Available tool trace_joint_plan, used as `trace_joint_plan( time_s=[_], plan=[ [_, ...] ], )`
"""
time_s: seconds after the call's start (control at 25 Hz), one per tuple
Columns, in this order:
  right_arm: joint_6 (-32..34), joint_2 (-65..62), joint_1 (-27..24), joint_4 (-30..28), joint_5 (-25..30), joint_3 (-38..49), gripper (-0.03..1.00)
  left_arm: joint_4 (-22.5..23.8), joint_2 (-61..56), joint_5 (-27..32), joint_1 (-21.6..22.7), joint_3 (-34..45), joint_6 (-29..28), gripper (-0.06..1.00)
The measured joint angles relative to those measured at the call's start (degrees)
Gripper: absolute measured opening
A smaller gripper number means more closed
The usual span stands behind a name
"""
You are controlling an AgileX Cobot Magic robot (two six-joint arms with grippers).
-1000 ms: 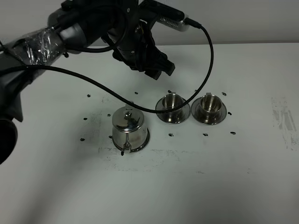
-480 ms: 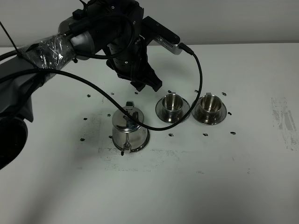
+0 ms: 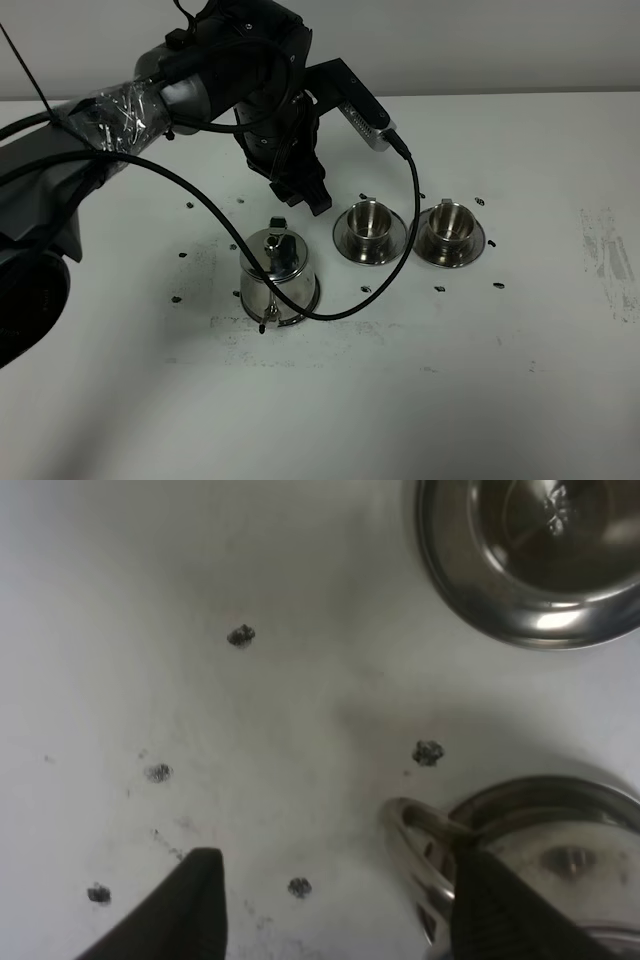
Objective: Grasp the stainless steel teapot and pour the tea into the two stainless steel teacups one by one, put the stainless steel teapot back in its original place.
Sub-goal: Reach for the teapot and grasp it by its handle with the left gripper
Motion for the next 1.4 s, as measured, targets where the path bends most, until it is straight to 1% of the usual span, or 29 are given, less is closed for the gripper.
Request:
trace_joint_plan(
  time_s=[0.24,0.44,0.6,0.92,1.16,1.4],
  plan=[
    [0.00,0.00,0.00,0.00,0.00,0.00,0.58,0.24,0.62,-1.57,0.00,0.00,2.78,0.48],
    [0.00,0.00,0.00,0.00,0.00,0.00,0.58,0.16,1.73,-2.41,0.00,0.00,7.63,0.48],
    [0.00,0.00,0.00,0.00,0.00,0.00,0.58,-0.18,3.15,-3.74,0.00,0.00,9.20,0.48],
    [-0.05,0.00,0.00,0.00,0.00,0.00,0.58,-0.39,4.13,-3.81,0.00,0.00,9.57,0.48],
    [-0.05,0.00,0.00,0.00,0.00,0.00,0.58,-0.49,4.49,-2.35,0.05,0.00,9.63,0.48],
    [-0.05,0.00,0.00,0.00,0.00,0.00,0.58,-0.39,4.49,-1.55,0.67,0.00,7.75,0.48]
  ],
)
